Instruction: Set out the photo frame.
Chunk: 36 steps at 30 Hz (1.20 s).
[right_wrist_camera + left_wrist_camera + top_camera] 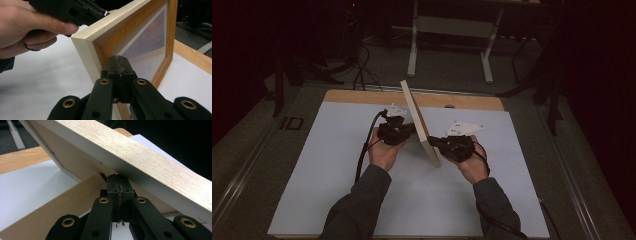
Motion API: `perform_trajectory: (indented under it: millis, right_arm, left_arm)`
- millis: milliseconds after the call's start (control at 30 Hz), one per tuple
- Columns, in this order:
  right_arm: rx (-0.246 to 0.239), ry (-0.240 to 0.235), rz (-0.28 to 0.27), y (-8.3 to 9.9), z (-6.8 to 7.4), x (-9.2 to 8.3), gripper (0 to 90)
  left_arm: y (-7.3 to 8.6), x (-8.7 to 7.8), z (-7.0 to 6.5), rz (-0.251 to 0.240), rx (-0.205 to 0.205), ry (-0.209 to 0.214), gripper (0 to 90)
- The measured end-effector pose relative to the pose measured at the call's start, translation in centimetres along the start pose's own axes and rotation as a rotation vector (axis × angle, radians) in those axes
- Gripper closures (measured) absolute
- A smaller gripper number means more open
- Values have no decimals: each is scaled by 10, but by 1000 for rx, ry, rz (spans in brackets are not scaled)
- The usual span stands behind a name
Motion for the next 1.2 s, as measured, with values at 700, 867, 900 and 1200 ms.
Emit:
perform_trajectory:
  millis: [700, 867, 900, 1200]
  right_arm:
    - [-5, -50, -9, -5, 16, 5, 899]
    - [-10, -61, -9, -7, 20, 7, 899]
    - [-12, -65, -10, -8, 21, 8, 899]
    - [-18, -75, -13, -9, 26, 10, 898]
  left_arm:
    - [1, 1, -2, 1, -18, 62, 900]
    - [2, 1, -2, 0, -30, 95, 900]
    - [2, 1, -2, 1, -31, 102, 900]
    - [4, 0, 0, -6, -42, 155, 900]
Point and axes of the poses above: each handheld gripper's, and its own axes: x roughly forward along the jaws, y roughly out of its underside, z roughly to its left, the point moved 8 cm from there along x, roughly forward along the jaws, and after that the axes turned 7 degrees about y, right-handed, at the moved point
